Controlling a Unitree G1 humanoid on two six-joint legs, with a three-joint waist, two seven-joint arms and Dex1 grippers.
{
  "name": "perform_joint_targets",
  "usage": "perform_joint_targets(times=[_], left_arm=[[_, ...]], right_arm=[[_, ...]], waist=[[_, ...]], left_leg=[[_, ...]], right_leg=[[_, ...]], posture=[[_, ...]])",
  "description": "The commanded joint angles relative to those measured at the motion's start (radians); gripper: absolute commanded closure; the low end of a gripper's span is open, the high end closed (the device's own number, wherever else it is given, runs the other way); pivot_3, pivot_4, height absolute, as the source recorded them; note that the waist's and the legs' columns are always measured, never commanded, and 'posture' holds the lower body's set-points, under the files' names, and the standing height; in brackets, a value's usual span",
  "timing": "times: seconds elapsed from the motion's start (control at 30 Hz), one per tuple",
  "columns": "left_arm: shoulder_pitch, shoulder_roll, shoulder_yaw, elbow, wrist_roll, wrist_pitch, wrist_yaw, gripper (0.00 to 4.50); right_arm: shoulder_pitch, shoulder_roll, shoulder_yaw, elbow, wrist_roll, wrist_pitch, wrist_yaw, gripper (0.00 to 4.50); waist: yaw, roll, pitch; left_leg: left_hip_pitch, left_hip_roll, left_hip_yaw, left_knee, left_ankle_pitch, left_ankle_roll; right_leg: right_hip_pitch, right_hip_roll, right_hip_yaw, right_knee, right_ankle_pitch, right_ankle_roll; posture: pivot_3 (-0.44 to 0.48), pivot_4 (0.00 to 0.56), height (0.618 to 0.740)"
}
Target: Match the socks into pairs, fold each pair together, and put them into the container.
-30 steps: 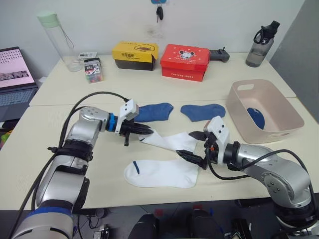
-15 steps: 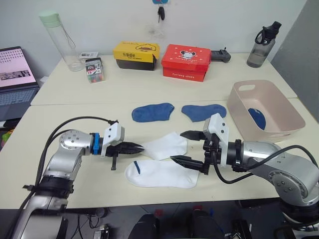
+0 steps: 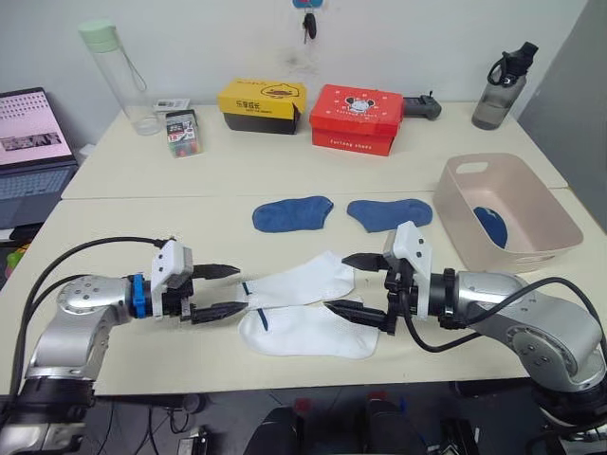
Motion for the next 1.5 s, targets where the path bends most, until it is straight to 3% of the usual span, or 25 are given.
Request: perform_joint_targets(times=[0.03, 0.27, 0.57, 0.63, 0.73, 1.07, 1.1, 1.37, 1.5], left_arm=[[-0.016, 0.042, 0.071, -0.030, -0.128, 0.313, 0.098, 0.02], [0.016, 0.085, 0.030, -0.115, -0.209, 0.651, 0.177, 0.02], [-0.055, -0.080, -0.024, -0.204, -0.234, 0.809, 0.386, 0.02], [-0.058, -0.110, -0.030, -0.206, -0.219, 0.804, 0.420, 0.42], [-0.054, -0.124, -0.041, -0.202, -0.209, 0.790, 0.436, 1.25], [-0.090, -0.155, -0.053, -0.190, -0.202, 0.749, 0.461, 4.30], [-0.107, -0.159, -0.057, -0.175, -0.195, 0.728, 0.457, 4.48], [-0.364, -0.172, -0.187, 0.100, -0.051, 0.499, 0.339, 4.48], [-0.470, -0.213, -0.279, 0.273, 0.045, 0.399, 0.287, 4.48]], right_arm=[[-0.039, 0.009, 0.035, 0.035, -0.074, -0.043, -0.030, 0.00], [-0.131, 0.040, 0.107, 0.156, -0.192, -0.034, -0.080, 0.00], [-0.197, 0.169, 0.168, 0.422, -0.331, -0.061, -0.151, 0.00], [-0.195, 0.187, 0.182, 0.478, -0.365, -0.089, -0.156, 0.00], [-0.189, 0.212, 0.174, 0.526, -0.394, -0.111, -0.164, 0.67], [-0.141, 0.229, 0.153, 0.474, -0.409, -0.107, -0.144, 4.27], [-0.135, 0.229, 0.146, 0.463, -0.409, -0.106, -0.146, 4.48], [-0.039, 0.226, 0.049, 0.321, -0.403, -0.076, -0.191, 4.48], [-0.011, 0.255, 0.051, 0.328, -0.437, -0.087, -0.241, 4.48]], waist=[[0.000, 0.000, 0.000], [-0.003, 0.000, 0.000], [0.005, 0.000, 0.000], [0.004, 0.000, 0.000], [0.000, 0.001, 0.000], [0.001, 0.001, 0.000], [0.001, 0.001, 0.000], [0.002, 0.000, 0.000], [0.000, 0.000, 0.000]], left_leg=[[0.000, 0.000, 0.000, 0.000, 0.000, 0.000], [0.001, 0.000, 0.000, 0.000, 0.000, 0.000], [0.001, -0.001, 0.000, 0.000, 0.000, 0.000], [0.001, -0.001, 0.000, 0.001, 0.000, 0.000], [0.002, -0.001, 0.001, 0.000, 0.000, 0.000], [0.002, -0.001, 0.001, 0.000, 0.000, 0.000], [0.002, -0.001, 0.001, 0.000, 0.000, 0.000], [0.002, -0.001, 0.001, 0.000, 0.000, 0.000], [0.002, -0.001, 0.001, 0.000, 0.000, 0.000]], right_leg=[[0.000, 0.000, 0.000, 0.000, 0.000, 0.000], [0.000, 0.000, 0.001, 0.000, 0.000, 0.000], [0.001, -0.001, 0.001, 0.000, 0.000, 0.000], [0.001, -0.001, 0.001, 0.000, 0.000, 0.000], [0.001, -0.001, 0.001, 0.001, 0.000, 0.000], [0.001, -0.001, 0.001, 0.000, 0.000, 0.000], [0.001, -0.001, 0.001, 0.000, 0.000, 0.000], [0.001, -0.001, 0.001, 0.000, 0.000, 0.000], [0.001, -0.001, 0.001, 0.001, 0.000, 0.000]], posture=[[0.000, 0.150, 0.726], [0.000, 0.150, 0.726], [0.000, 0.150, 0.726], [0.000, 0.150, 0.726], [0.000, 0.150, 0.726], [0.000, 0.150, 0.726], [0.000, 0.150, 0.726], [0.000, 0.150, 0.726], [0.000, 0.150, 0.726]])
